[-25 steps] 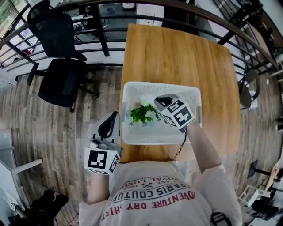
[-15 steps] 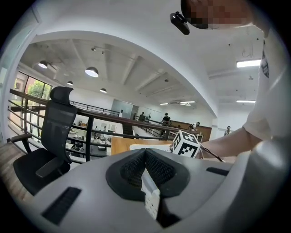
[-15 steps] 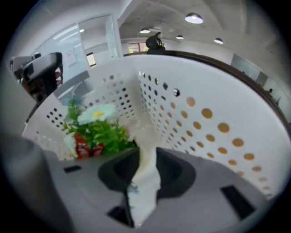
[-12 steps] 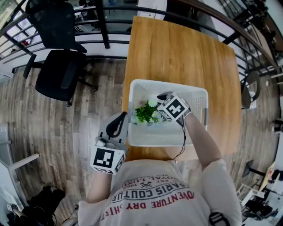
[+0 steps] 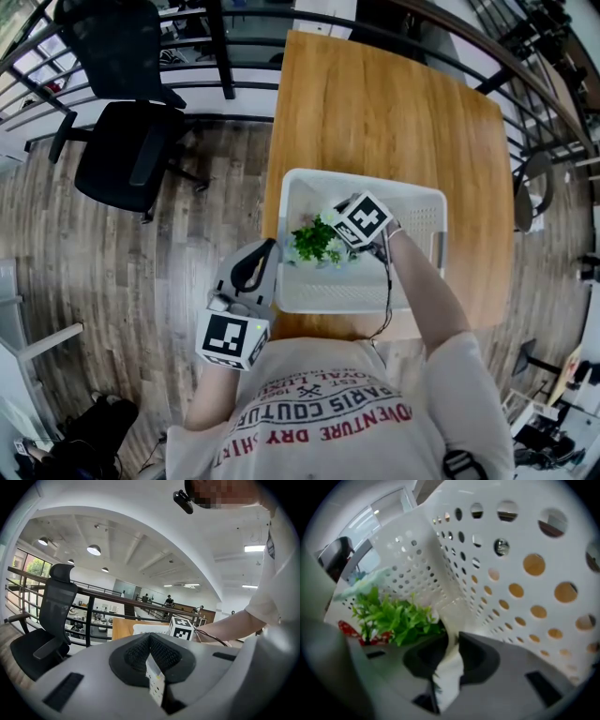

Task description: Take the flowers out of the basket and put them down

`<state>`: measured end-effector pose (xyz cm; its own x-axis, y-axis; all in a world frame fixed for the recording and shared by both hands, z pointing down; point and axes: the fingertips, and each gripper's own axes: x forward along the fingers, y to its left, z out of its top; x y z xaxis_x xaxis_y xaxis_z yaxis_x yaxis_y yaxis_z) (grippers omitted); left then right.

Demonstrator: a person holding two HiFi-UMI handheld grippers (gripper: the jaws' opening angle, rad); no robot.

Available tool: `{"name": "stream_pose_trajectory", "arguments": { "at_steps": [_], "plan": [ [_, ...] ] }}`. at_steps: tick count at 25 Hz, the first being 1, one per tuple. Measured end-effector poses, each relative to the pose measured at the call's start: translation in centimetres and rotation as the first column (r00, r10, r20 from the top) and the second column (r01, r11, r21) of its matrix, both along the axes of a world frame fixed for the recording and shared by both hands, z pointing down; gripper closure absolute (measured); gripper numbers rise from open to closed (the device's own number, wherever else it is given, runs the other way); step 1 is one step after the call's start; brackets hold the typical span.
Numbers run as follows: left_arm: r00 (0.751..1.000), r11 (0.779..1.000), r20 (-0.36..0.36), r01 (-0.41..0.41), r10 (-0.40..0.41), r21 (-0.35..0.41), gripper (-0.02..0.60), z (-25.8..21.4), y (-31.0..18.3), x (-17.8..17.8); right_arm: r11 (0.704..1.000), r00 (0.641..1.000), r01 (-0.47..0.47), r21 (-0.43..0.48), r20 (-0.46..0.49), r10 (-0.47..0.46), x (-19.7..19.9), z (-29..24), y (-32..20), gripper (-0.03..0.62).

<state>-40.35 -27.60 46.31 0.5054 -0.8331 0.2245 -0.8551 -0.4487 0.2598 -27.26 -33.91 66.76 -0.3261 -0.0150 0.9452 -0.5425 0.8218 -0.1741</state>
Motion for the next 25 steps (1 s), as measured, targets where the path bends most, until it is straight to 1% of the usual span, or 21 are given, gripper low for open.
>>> {"name": "stream_pose_trajectory", "arguments": {
  "at_steps": [4, 10, 13, 15, 19, 22, 25],
  "plan": [
    [1.000, 1.000, -0.002, 0.008, -0.008, -0.009, 0.555, 0.5, -0.1, -0.4, 0.998, 0.998, -0.056, -0.030, -0.007, 0.056, -0.1, 0.2, -0.1, 0.491],
    [1.000, 1.000, -0.005, 0.010, -0.010, -0.013, 0.555, 0.8, 0.0, -0.2, 0.994, 0.994, -0.107, -0.020, 0.020, 0.108, 0.3, 0.2, -0.1, 0.494],
    [1.000, 1.000, 0.019, 0.011, -0.011, -0.002, 0.555, 0.4, 0.0, -0.2, 0.991, 0.991, -0.130, -0.003, 0.025, 0.130, 0.6, 0.1, 0.0, 0.499],
    [1.000, 1.000, 0.022, 0.013, -0.013, 0.011, 0.555, 0.1, 0.1, -0.3, 0.991, 0.991, -0.134, 0.004, 0.019, 0.134, 0.5, 0.0, 0.0, 0.502],
    [1.000, 1.000, 0.012, 0.029, -0.029, 0.007, 0.555, -0.4, 0.4, -0.6, 0.990, 0.990, -0.143, 0.012, 0.001, 0.143, 0.1, -0.2, 0.3, 0.505],
    [0.999, 1.000, 0.032, 0.012, -0.013, 0.018, 0.555, -1.0, 0.8, 0.1, 0.989, 0.989, -0.146, 0.013, -0.007, 0.146, 0.2, -0.6, 0.6, 0.505],
    [1.000, 0.999, 0.023, -0.006, 0.005, 0.036, 0.555, -2.1, 0.9, 1.0, 0.991, 0.992, -0.126, 0.037, -0.018, 0.126, 0.5, -1.3, 0.9, 0.506]
  ]
}}
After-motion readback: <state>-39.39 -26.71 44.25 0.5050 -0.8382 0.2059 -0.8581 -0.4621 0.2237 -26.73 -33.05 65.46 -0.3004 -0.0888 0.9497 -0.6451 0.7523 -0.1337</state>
